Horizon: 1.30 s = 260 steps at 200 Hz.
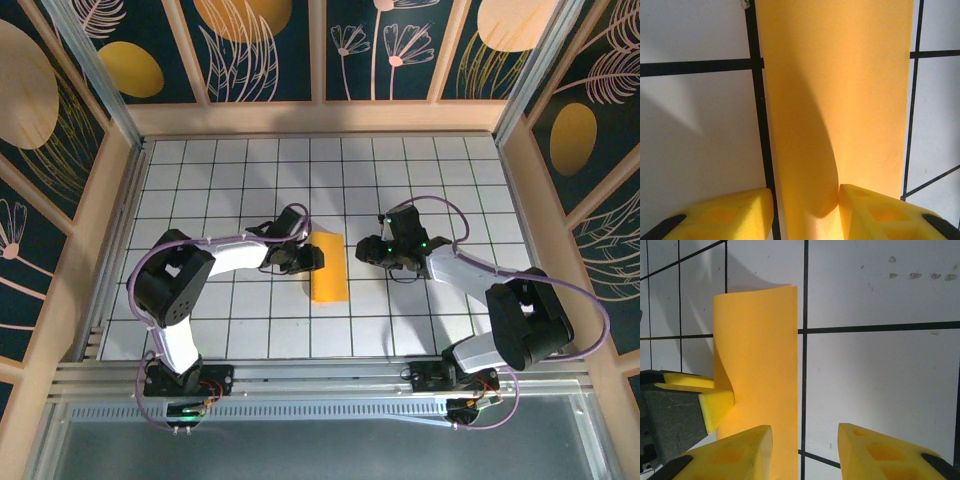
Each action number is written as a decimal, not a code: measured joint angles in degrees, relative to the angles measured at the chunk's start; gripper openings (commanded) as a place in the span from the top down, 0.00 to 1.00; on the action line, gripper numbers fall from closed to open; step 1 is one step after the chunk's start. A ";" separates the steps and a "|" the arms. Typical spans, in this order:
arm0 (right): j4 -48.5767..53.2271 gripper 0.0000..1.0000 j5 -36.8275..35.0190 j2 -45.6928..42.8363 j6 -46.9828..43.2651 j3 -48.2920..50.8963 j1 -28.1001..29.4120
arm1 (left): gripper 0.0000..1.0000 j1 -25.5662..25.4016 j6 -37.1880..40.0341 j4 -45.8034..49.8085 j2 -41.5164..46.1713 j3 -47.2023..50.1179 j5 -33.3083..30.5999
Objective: Fold a paper plane with a square sheet of paper (fold left side to right side)
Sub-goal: Hold the square sheet of paper at the center of the table.
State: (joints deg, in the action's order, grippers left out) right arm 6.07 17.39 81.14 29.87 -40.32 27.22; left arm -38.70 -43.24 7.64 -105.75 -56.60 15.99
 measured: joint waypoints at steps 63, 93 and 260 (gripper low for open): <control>0.04 0.60 0.02 0.00 -0.85 0.00 -0.13 | 0.56 -0.07 0.61 0.83 -0.33 -0.61 0.04; 0.02 0.60 0.04 0.02 -1.01 0.00 -0.13 | 0.55 -0.15 1.09 2.47 -0.85 -1.86 -0.02; -1.29 0.63 3.54 2.34 -1.01 0.00 -0.13 | 0.54 -0.22 1.70 3.61 -1.25 -2.69 -0.07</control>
State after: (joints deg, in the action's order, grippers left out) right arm 4.78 20.93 83.48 28.86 -40.32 27.09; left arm -38.92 -41.54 11.25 -107.00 -59.29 15.92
